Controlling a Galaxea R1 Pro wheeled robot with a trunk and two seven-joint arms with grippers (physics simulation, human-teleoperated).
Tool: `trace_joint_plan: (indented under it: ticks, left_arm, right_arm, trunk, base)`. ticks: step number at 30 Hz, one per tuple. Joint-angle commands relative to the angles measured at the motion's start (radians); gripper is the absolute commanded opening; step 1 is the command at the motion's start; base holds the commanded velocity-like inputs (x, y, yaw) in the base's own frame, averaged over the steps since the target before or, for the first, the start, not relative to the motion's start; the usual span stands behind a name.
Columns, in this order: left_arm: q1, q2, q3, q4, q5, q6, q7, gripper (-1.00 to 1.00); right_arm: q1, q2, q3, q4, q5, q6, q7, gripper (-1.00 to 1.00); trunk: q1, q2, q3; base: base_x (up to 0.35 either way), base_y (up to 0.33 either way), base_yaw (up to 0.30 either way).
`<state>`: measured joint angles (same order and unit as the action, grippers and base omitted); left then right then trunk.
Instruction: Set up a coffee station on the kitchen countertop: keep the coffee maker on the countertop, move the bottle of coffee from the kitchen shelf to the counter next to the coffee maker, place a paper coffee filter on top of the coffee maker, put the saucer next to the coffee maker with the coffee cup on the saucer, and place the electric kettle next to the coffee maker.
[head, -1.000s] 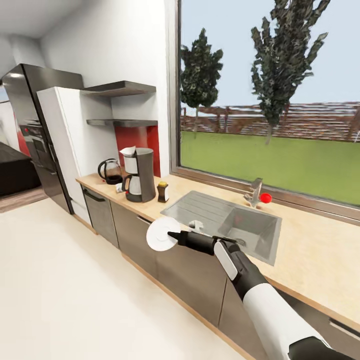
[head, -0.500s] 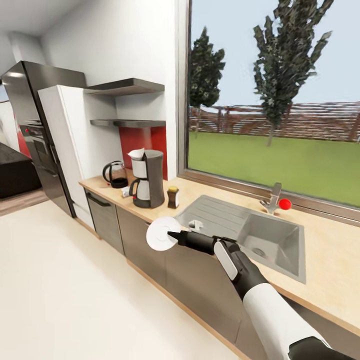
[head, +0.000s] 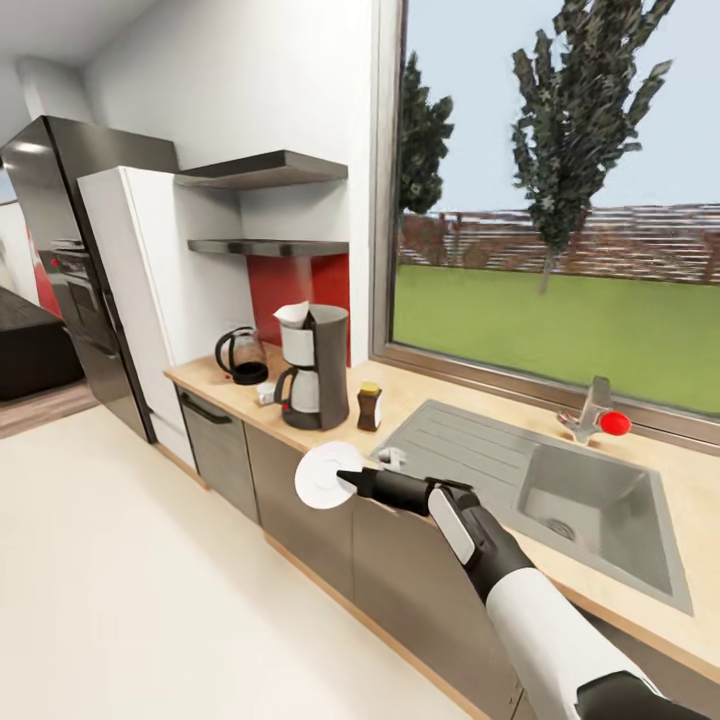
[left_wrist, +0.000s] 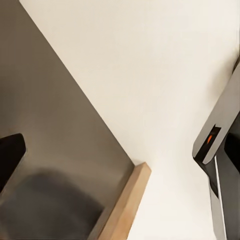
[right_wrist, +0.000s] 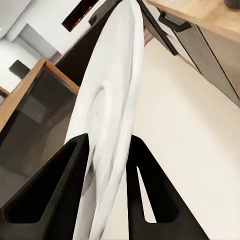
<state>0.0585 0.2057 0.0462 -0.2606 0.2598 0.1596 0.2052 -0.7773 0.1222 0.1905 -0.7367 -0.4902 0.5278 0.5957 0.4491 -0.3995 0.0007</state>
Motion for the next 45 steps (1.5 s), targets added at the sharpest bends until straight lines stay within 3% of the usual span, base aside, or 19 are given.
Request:
trace_joint_plan:
  ticks: [1,4,11,13,14,16,20,23,29,37,45]
  left_arm:
    - [0.002,0.000,0.004,-0.005,0.003,0.006,0.002,1.00]
    - [0.001,0.000,0.005,-0.005,0.003,-0.002,0.001,1.00]
    - [0.001,0.000,0.005,-0.005,0.003,-0.009,0.000,1.00]
    - [0.002,0.000,0.005,-0.005,0.003,-0.009,0.000,1.00]
    - [0.001,0.000,0.005,-0.005,0.002,-0.009,0.000,1.00]
    - [0.001,0.000,0.004,-0.005,0.002,-0.009,0.000,1.00]
    - [0.002,-0.001,0.004,-0.005,0.002,-0.009,0.000,1.00]
    - [0.008,-0.014,0.002,0.001,-0.014,-0.010,-0.003,1.00]
    - [0.004,-0.011,0.003,0.010,-0.023,0.014,-0.003,1.00]
    - [0.001,-0.011,0.003,0.009,-0.066,0.012,-0.003,1.00]
    - [0.001,-0.010,0.003,0.009,-0.067,0.011,-0.003,1.00]
  right_arm:
    - [0.000,0.000,-0.001,0.002,-0.009,0.008,-0.002,-1.00]
    - [0.000,0.001,-0.002,0.008,-0.008,0.008,-0.028,-1.00]
    - [0.000,0.003,-0.011,0.021,-0.011,0.008,-0.233,-1.00]
    - [0.000,0.003,-0.051,0.023,-0.011,0.008,-0.308,-1.00]
    - [0.000,0.004,-0.101,0.023,-0.014,0.008,-0.365,-1.00]
    - [0.000,0.004,-0.146,0.024,-0.016,0.008,-0.399,-1.00]
    - [0.000,0.002,-0.167,0.026,-0.016,0.008,-0.414,-1.00]
    - [0.001,0.019,-0.173,0.021,-0.019,-0.002,-0.408,-1.00]
    - [0.001,0.052,-0.186,0.003,-0.026,0.004,-0.420,-1.00]
    - [0.001,0.052,-0.212,0.011,-0.024,0.004,-0.429,-1.00]
    - [0.001,0.052,-0.257,0.053,-0.024,0.002,-0.476,-1.00]
  trunk:
    - [0.001,-0.001,0.000]
    - [0.001,-0.001,0.000]
    - [0.001,-0.001,0.000]
    - [0.001,-0.001,0.000]
    - [0.001,-0.001,0.000]
    - [0.001,-0.001,0.000]
    - [0.001,-0.001,0.000]
    - [0.001,-0.001,0.000]
    - [0.001,-0.001,0.000]
    - [0.001,-0.001,0.000]
    - [0.001,-0.001,0.000]
  base:
    - [0.272,0.238,0.000]
    - [0.276,0.234,0.000]
    - [0.280,0.228,0.000]
    - [0.281,0.227,0.000]
    - [0.281,0.227,0.000]
    - [0.281,0.227,0.000]
    - [0.298,0.140,0.000]
    - [0.000,0.000,0.000]
    - [0.020,0.000,0.000]
    - [0.207,0.000,0.000]
    - [0.274,0.000,0.000]
